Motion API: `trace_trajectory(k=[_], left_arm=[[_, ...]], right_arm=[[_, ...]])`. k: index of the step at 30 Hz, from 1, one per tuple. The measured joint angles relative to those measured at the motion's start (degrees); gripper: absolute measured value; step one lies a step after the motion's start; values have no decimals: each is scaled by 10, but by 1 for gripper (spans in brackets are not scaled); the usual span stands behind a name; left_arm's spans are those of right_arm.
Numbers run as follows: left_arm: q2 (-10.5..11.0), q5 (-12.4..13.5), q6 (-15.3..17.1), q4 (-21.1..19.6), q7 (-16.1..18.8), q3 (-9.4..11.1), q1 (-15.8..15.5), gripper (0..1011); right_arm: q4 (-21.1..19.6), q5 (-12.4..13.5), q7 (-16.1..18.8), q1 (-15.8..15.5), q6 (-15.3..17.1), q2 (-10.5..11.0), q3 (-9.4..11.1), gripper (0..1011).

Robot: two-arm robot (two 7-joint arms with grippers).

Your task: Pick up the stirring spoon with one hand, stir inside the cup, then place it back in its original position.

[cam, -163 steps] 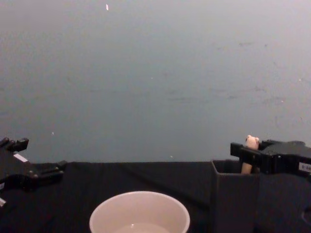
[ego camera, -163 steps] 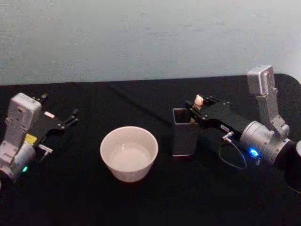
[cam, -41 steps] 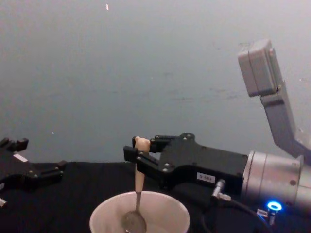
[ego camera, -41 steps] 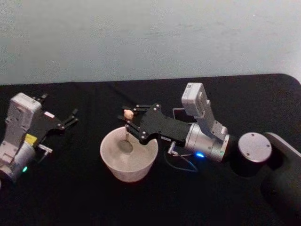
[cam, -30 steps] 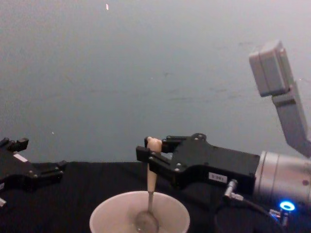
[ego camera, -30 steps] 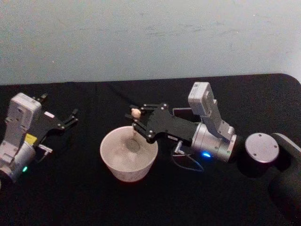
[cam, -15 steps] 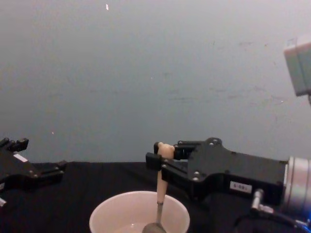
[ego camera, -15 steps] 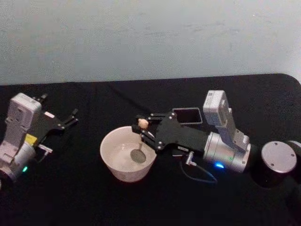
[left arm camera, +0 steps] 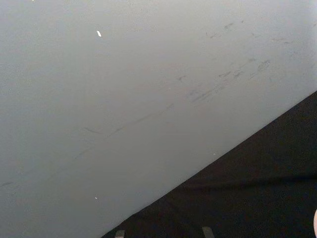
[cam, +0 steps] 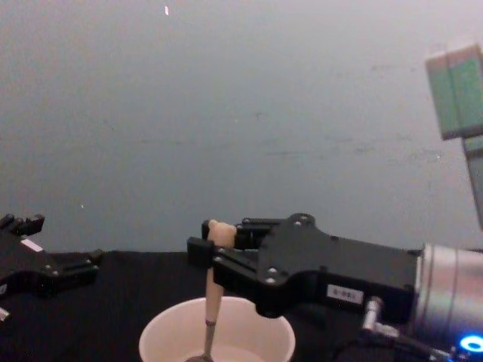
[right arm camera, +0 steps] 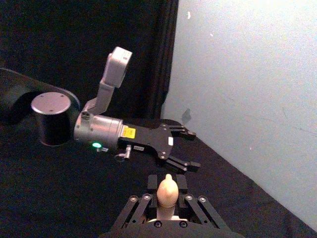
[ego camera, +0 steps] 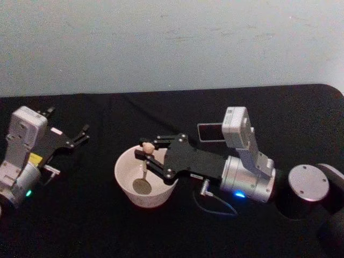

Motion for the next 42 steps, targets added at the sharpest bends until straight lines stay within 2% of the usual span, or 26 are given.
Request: trace_trajectory(k=[9,12,17,32,42], left_arm=[[0,0,0,0,0,0,0,1001],[0,0,0,0,0,0,0,1001],[0,0,0,0,0,0,0,1001],[0,0,0,0,0,0,0,1001],[0,0,0,0,0,0,0,1001]], right_arm=[[40,-17,-32,21,-2,-32,-4,214],[59,-26,-46,31,-4,-43,0,214],[75,-35,-57,38,-6,-51,7,214],[82,-46,-62,37,-5,-48,23,214],[67,-46,-57,25,-1,-31,33,214]])
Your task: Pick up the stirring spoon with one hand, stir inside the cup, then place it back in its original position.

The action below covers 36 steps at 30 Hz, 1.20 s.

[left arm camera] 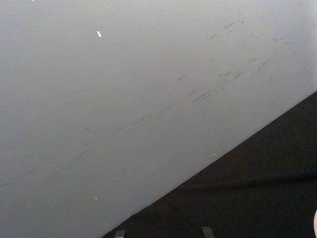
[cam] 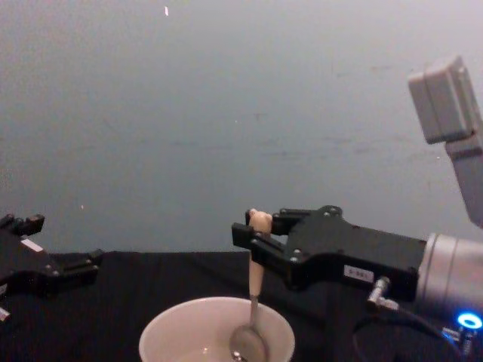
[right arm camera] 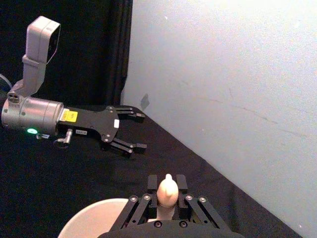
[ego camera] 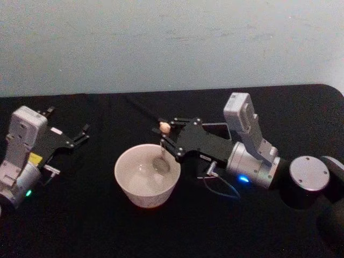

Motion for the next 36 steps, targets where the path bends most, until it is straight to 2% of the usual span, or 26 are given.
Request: trace_trajectory(k=[9,17,26,36], left_arm=[[0,0,0,0,0,0,0,1001],[0,0,0,0,0,0,0,1001],[0,0,0,0,0,0,0,1001],[0,0,0,0,0,0,0,1001]], right_arm=[[-48,23,17,-28,17,26,5,214],[-71,34,29,-40,26,34,-9,214],[-47,29,22,-24,24,7,-28,214],[2,15,-2,5,17,-21,-25,214]])
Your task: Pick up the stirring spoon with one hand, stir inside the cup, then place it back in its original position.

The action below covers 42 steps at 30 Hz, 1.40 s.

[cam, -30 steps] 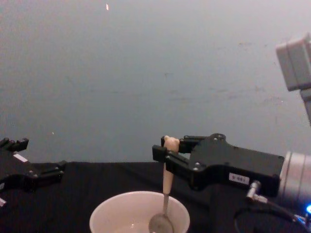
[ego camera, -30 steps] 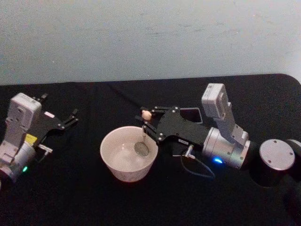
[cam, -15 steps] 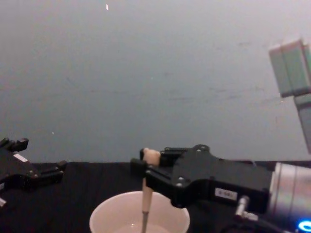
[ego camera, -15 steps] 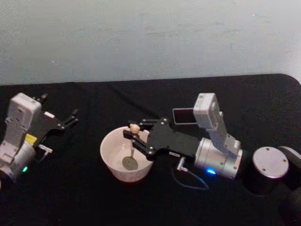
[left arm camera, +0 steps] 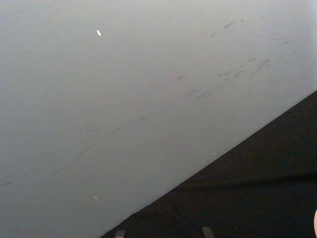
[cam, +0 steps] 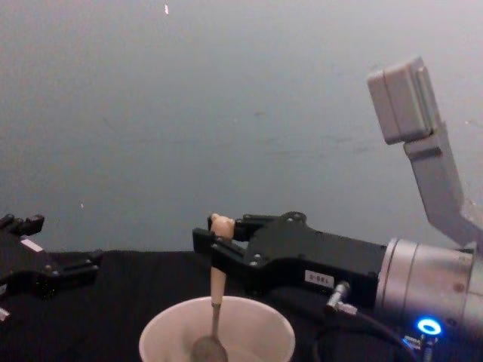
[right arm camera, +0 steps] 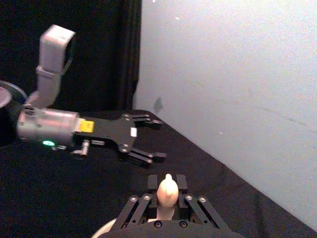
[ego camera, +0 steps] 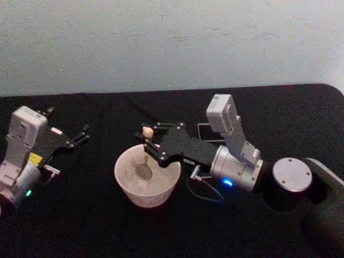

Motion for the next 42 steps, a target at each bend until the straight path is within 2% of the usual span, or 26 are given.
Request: trace_trajectory(k=[13,21,28,34,42], left_arm=[[0,0,0,0,0,0,0,1001],[0,0,0,0,0,0,0,1001],[0,0,0,0,0,0,0,1002],[0,0,0,0,0,0,0,1001],[0,0,0,0,0,0,0,1002]], right_arm=[[16,-10,-11,7,1,-3,12,214],[9,-13,-9,1,6,8,19,214],[-14,-9,-3,-13,14,25,25,214],[-44,8,8,-30,22,40,28,214],[-63,17,18,-41,33,44,13,214]])
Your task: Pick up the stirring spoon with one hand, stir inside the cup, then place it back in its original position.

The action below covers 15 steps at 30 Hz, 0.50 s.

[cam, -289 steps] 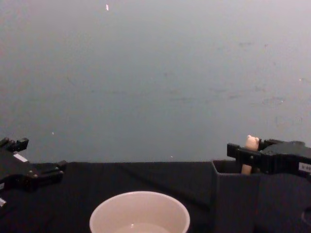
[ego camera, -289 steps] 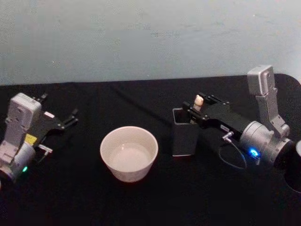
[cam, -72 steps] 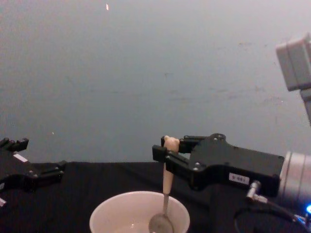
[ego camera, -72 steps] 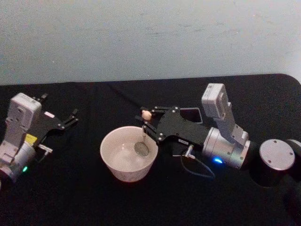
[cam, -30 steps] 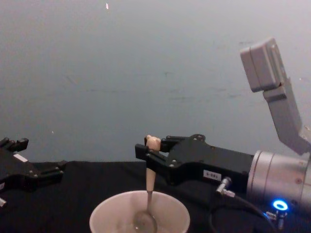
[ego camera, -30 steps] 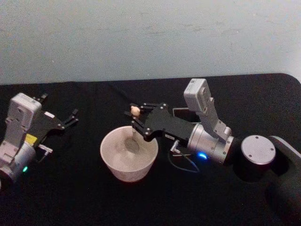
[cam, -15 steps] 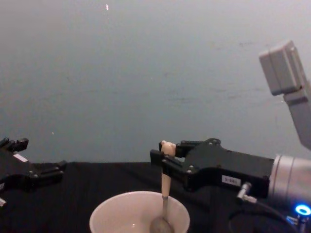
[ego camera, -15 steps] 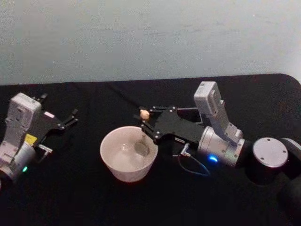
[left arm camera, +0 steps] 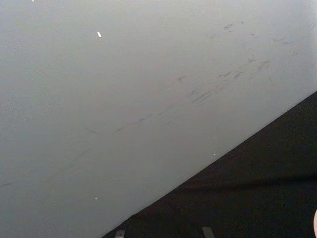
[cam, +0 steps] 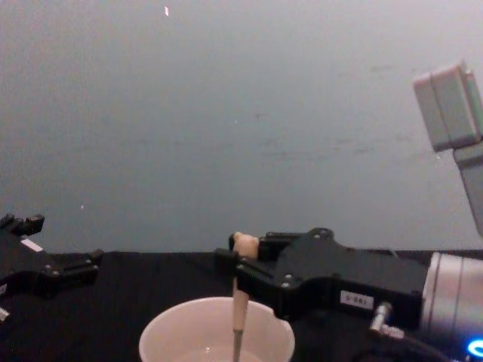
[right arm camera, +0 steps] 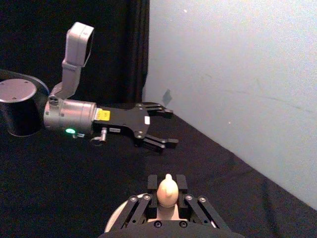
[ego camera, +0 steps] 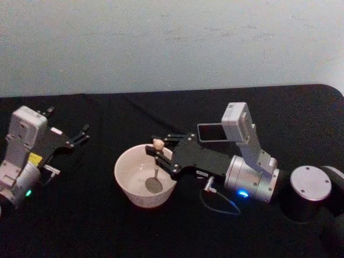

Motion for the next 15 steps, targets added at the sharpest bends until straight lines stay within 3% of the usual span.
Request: trace_trajectory(k=[15], left_arm=[[0,0,0,0,0,0,0,1001]], right_arm=[[37,3,-11,28,-7,-38,-14,214]])
